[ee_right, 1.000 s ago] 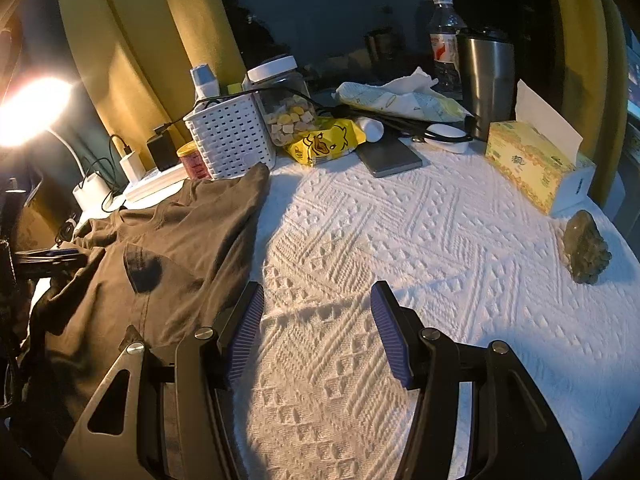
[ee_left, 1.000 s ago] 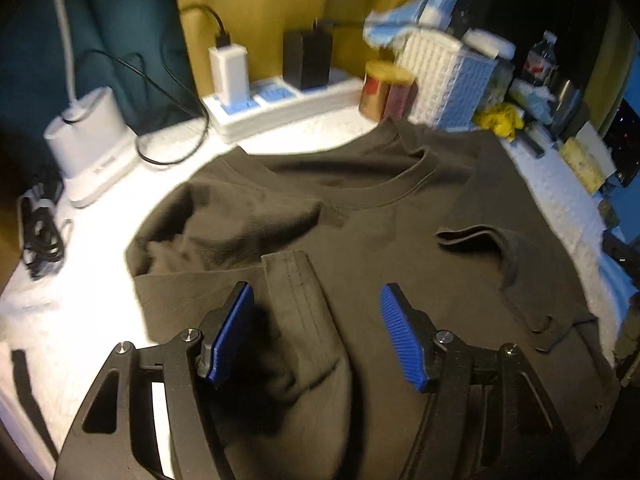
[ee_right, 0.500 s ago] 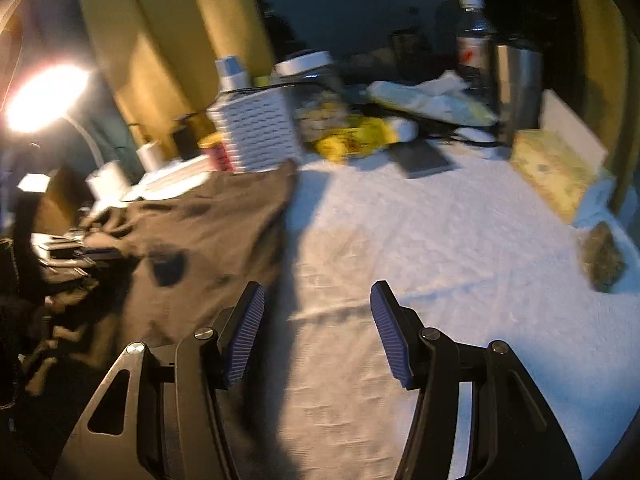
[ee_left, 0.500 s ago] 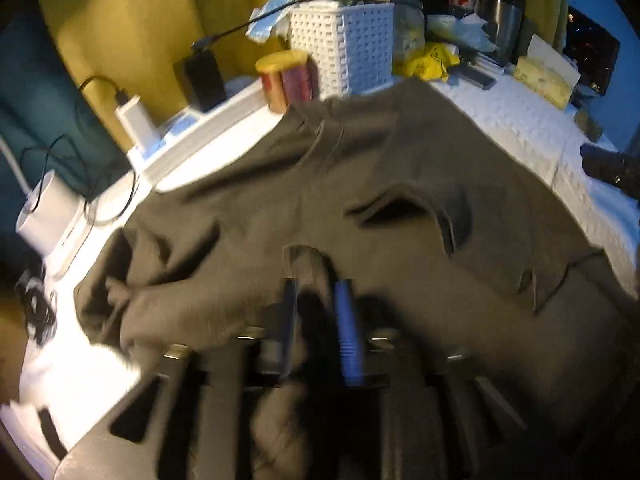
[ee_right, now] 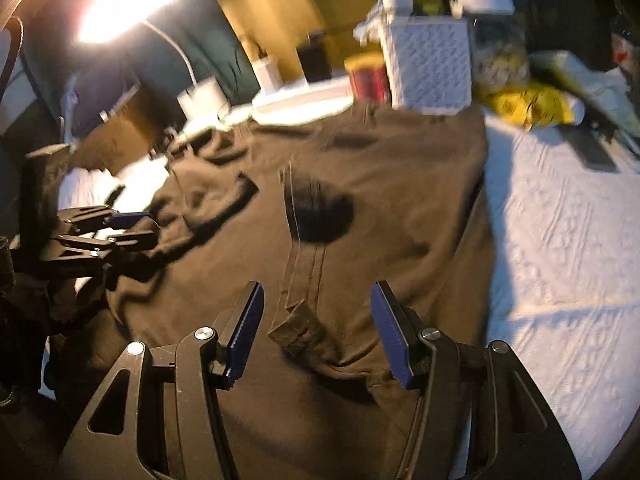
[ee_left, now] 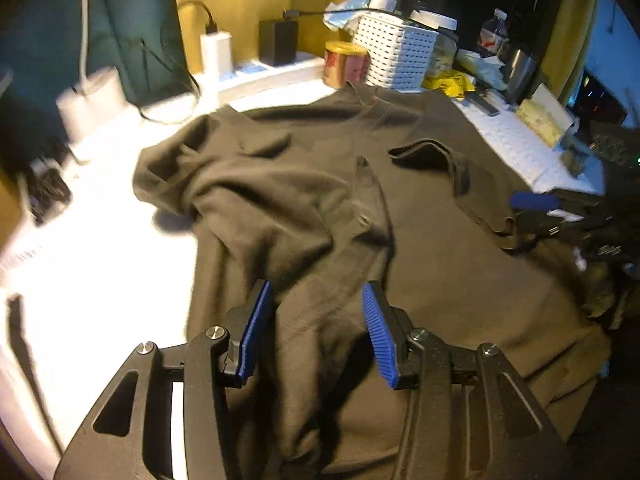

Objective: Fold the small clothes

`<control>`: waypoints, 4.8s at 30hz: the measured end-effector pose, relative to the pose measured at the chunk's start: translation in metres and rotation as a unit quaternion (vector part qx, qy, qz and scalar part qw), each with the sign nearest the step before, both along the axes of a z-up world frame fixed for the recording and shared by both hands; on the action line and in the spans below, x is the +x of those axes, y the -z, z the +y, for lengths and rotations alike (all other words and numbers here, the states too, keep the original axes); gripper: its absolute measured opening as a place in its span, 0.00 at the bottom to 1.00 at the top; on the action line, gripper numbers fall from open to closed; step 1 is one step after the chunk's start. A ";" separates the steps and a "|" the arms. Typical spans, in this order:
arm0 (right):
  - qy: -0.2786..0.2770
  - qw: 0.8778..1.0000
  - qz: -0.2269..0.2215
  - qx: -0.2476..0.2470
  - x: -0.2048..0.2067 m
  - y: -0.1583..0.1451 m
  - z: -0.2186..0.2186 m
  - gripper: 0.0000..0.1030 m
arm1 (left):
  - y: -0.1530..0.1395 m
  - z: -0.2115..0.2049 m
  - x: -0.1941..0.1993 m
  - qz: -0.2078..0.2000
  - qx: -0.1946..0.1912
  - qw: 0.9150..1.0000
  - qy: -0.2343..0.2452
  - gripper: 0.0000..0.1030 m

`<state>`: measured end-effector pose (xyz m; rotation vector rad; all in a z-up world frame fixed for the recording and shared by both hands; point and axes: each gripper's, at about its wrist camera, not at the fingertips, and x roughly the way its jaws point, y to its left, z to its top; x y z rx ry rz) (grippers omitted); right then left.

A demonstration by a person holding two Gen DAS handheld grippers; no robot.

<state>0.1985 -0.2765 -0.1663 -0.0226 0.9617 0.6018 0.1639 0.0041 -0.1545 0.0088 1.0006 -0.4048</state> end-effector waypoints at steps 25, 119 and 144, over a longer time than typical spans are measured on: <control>0.069 0.995 -0.061 -0.023 0.018 -0.036 -0.045 0.57 | -0.010 0.069 0.036 -0.024 0.002 0.995 -0.098 0.45; 0.094 0.991 -0.039 -0.084 -0.011 -0.003 -0.057 0.12 | 0.002 0.084 -0.078 -0.035 -0.003 0.986 -0.165 0.02; 0.130 0.981 -0.104 -0.096 -0.068 -0.029 -0.081 0.04 | -0.009 0.089 -0.122 -0.054 -0.009 0.982 -0.181 0.01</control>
